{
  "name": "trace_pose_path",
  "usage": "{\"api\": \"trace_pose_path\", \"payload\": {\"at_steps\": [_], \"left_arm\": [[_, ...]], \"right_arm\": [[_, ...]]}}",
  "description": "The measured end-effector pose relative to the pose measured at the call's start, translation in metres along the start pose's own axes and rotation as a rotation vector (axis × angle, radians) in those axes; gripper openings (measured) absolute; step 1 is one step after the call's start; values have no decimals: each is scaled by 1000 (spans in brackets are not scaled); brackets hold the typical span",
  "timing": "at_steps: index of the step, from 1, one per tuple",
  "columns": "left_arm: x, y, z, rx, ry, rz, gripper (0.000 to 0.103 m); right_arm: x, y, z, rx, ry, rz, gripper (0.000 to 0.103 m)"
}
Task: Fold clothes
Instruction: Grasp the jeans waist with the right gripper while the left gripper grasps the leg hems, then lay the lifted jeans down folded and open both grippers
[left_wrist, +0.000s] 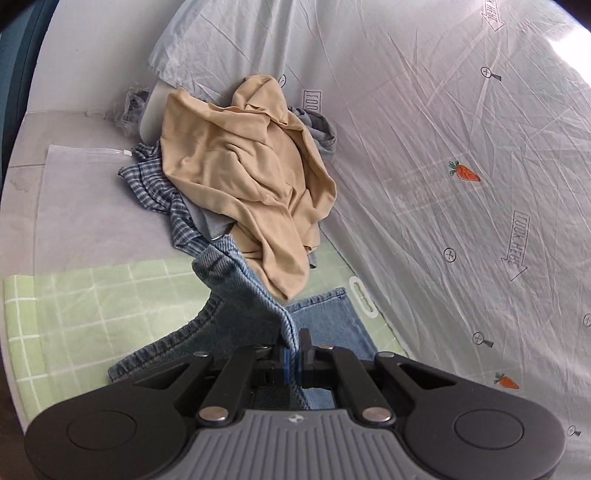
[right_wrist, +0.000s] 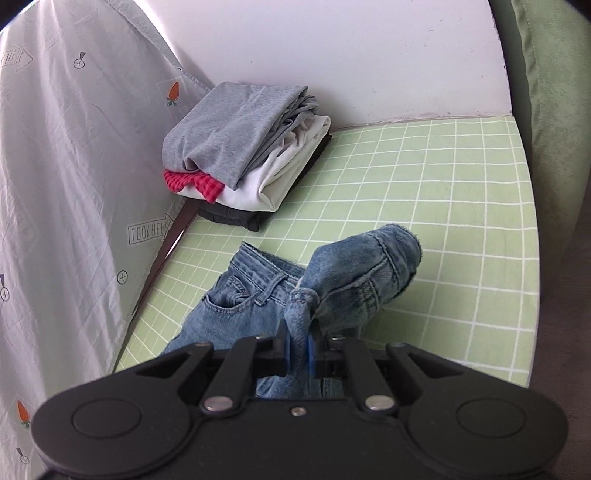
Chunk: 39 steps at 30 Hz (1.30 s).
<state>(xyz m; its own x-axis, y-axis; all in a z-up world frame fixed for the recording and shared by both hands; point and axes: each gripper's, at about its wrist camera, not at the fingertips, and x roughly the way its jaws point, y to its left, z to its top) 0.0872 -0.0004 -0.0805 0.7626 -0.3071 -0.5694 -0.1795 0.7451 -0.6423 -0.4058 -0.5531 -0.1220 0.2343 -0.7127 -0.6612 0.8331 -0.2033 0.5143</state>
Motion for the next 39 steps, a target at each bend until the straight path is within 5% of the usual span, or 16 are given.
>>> {"api": "trace_pose_path", "payload": {"at_steps": [7,11,13,14,16,17,18,20,25,28,33,39], "left_arm": [[67,-72,13,10,31,-56,3],[152,-136,4,183,84,-53,5],[198,-157,-5,259,120,20,13],[221,-167,-9,294,135,64,22],[241,-173,-12,308,161,86,27],[240,-169,-14,302,159,85,37],[237,-163,-17,293,151,81,54],[228,-145,-27,304,150,123,69],[210,-85,-50,312,232,276,69],[204,-58,-61,271,269,309,69],[209,-54,-74,306,274,303,82],[220,-67,-80,360,235,329,87]], "right_arm": [[41,75,30,-95,-26,53,9],[112,132,48,-186,-4,62,10],[156,156,50,-219,19,61,20],[173,166,48,-223,39,52,36],[187,184,36,-250,44,59,42],[183,188,28,-286,32,77,52],[176,188,19,-331,20,84,66],[161,179,0,-412,3,49,75],[139,132,-39,-487,67,-98,75],[130,99,-50,-391,122,-147,78],[133,62,-61,-134,215,-87,82],[148,56,-62,11,196,-32,90]]}}
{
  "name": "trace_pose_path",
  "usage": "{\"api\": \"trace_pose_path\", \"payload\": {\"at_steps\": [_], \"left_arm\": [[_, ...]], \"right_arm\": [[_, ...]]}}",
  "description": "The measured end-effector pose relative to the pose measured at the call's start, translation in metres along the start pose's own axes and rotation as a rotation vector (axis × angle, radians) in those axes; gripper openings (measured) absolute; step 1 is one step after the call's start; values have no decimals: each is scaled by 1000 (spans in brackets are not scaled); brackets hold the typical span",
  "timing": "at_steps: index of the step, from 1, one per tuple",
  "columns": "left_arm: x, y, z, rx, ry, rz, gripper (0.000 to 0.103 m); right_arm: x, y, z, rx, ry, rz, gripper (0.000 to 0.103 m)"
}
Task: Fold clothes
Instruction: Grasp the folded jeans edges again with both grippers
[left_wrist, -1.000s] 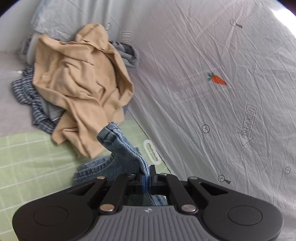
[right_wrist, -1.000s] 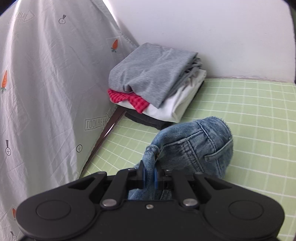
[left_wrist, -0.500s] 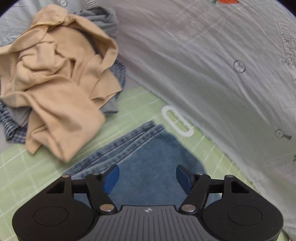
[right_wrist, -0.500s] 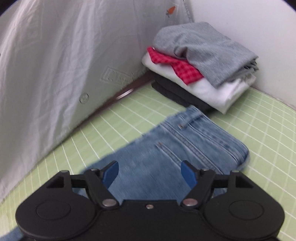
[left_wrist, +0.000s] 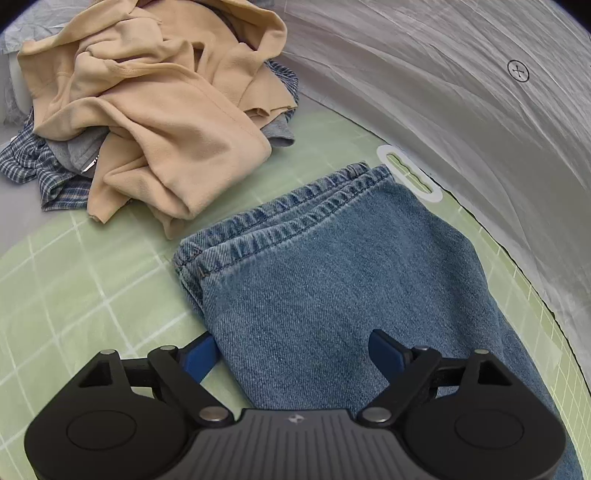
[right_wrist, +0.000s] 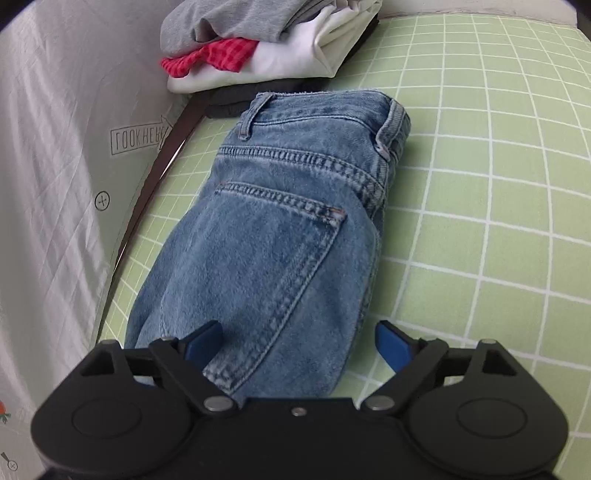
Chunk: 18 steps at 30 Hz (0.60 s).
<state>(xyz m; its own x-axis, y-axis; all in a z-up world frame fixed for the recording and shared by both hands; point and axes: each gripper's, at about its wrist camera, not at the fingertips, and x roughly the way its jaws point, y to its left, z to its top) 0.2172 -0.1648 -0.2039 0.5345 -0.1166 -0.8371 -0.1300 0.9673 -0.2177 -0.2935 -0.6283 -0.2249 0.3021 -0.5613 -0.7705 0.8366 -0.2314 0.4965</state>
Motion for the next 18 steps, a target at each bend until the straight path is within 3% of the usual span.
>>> {"api": "trace_pose_path", "payload": {"at_steps": [1,2,3,4,5,6,8,13,18], "left_arm": [[0,-2,0,7,-10,12,86],[0,-4,0,26,-22,35,77],[0,-6,-1,49,-34,63,55],[-1,-8,-1,72,-46,90,40],[-1,-8,0,89,-50,76,12],[-1,-4,1,91,-48,57,12],[-3,3,5,79,-40,27,12],[-30,24,-6,74,-27,-30,12],[-61,55,-59,98,33,-49,13]], "right_arm": [[2,3,2,-15,-3,-4,87],[4,6,5,-36,-3,0,73],[6,9,8,-58,0,13,51],[7,11,10,-76,2,23,44],[6,13,12,-95,-2,27,33],[4,14,16,-116,-14,28,16],[-3,13,26,-155,-40,25,8],[-25,-12,61,-161,-112,27,5],[-26,-30,79,-272,-156,-71,6]]}}
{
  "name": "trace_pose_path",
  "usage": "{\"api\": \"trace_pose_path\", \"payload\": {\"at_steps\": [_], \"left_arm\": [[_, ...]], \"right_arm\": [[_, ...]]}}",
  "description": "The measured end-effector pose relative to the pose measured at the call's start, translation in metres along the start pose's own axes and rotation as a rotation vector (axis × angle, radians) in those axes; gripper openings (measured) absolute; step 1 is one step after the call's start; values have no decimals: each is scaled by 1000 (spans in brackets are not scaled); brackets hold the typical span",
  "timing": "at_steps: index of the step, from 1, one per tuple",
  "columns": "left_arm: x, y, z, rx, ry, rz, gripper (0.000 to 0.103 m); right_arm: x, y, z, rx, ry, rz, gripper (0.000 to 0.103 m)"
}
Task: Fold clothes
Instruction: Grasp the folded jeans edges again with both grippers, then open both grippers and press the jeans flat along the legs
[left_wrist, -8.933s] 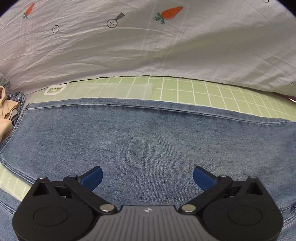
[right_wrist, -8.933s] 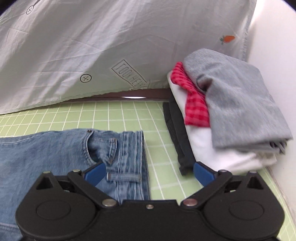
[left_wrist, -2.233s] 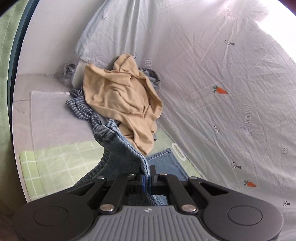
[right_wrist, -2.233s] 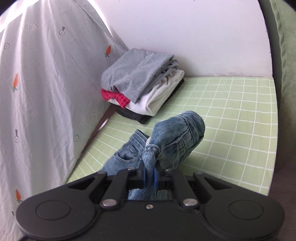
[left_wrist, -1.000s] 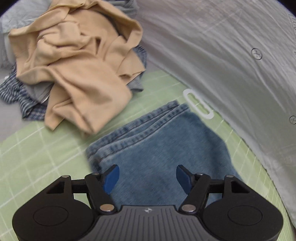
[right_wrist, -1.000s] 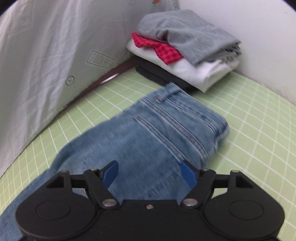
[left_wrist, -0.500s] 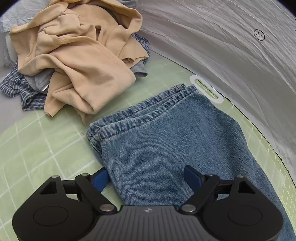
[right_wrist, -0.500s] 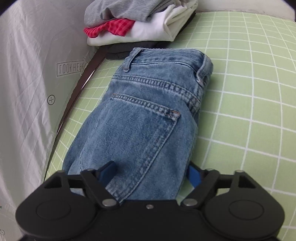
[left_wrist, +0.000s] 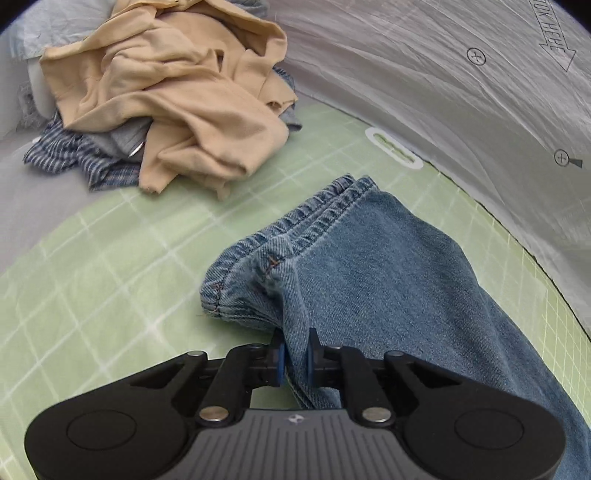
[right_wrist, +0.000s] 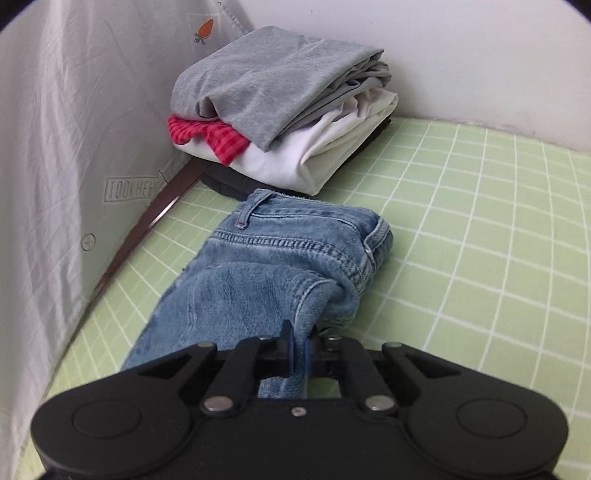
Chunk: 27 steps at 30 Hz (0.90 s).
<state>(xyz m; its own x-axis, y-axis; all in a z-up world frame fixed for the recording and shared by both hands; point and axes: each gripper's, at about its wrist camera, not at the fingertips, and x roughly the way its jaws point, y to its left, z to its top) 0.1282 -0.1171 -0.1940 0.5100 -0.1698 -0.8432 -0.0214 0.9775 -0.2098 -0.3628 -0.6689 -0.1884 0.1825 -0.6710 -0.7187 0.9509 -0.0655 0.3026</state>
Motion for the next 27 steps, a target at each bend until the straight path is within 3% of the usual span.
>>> {"api": "trace_pose_path", "payload": {"at_steps": [4,5,6,11,14,18,21,27], "left_arm": [[-18,22,-28,-11,1,-4,15],[-23,28,-27,-28,-6,-23,18],[-28,33,-26,-44,-12,-43,20],[-47,36,-18,21,-66,-35,22],[-58,43,-11,61,-114,21,20],[-55,64,7,50,-108,-56,23],[-38,66,13,93,-26,-101,28],[-18,64,14,250,52,-140,31]], "right_arm": [[4,4,-4,-123,34,-41,15],[0,9,-6,-153,34,-49,21],[-5,13,-9,-183,32,-54,35],[-34,44,-33,-303,-6,-63,68],[-52,64,-56,-360,-16,-29,82],[-74,92,-96,-462,-26,17,97],[-82,110,-131,-522,-6,28,98],[-109,121,-191,-475,49,59,98]]}}
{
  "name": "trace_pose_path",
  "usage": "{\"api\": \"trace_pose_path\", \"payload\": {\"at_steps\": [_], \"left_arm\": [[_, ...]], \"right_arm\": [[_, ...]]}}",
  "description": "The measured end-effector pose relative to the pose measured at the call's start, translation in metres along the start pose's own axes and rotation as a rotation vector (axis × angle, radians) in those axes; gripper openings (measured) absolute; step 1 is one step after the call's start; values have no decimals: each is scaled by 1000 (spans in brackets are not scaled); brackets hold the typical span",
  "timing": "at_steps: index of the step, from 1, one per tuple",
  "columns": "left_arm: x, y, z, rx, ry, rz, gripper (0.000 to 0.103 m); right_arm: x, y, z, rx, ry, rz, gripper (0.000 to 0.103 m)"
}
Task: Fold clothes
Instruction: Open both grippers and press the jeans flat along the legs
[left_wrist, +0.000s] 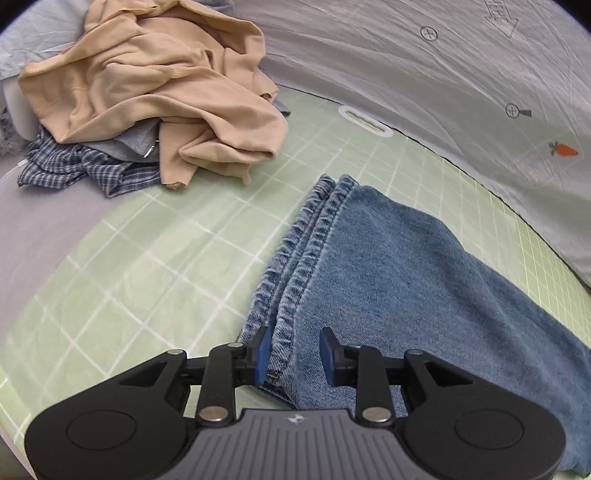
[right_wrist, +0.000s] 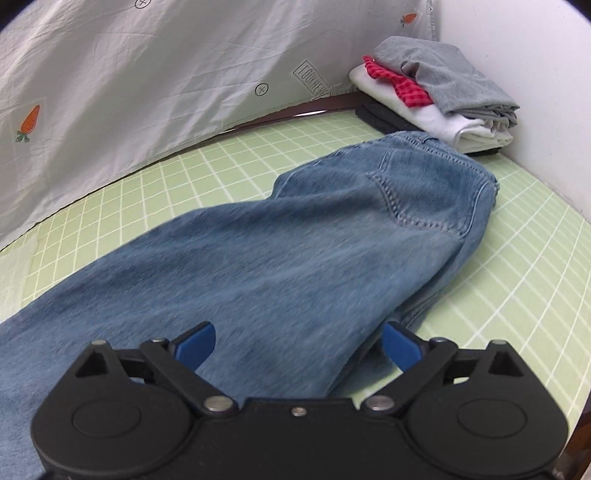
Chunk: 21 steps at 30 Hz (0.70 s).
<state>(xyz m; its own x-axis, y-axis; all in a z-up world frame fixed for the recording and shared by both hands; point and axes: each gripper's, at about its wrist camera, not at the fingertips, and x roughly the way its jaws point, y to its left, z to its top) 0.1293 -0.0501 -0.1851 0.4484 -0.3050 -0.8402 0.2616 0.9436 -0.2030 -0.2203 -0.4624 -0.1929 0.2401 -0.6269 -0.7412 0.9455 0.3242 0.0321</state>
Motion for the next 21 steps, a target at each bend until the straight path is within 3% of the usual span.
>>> {"api": "trace_pose_path", "payload": {"at_steps": [5,11,13,15,18,21], "left_arm": [[12,2,8,126,52,-38,34],[26,-4,11,214,52,-76,36],[28,-4,12,220,43,-79,33],[28,-1,12,206,29,-77,18],[26,6,12,159,3,-77,7],[12,8,14,134,-65,-37,5]], "right_arm": [[-8,21,-36,7,44,-4,98],[-7,46,-49,-6,63,-4,98],[-7,54,-47,-20,58,-5,98],[-7,60,-44,-37,52,-4,98],[-4,69,-41,-73,50,-1,98],[-1,76,-38,-118,54,2,98]]}}
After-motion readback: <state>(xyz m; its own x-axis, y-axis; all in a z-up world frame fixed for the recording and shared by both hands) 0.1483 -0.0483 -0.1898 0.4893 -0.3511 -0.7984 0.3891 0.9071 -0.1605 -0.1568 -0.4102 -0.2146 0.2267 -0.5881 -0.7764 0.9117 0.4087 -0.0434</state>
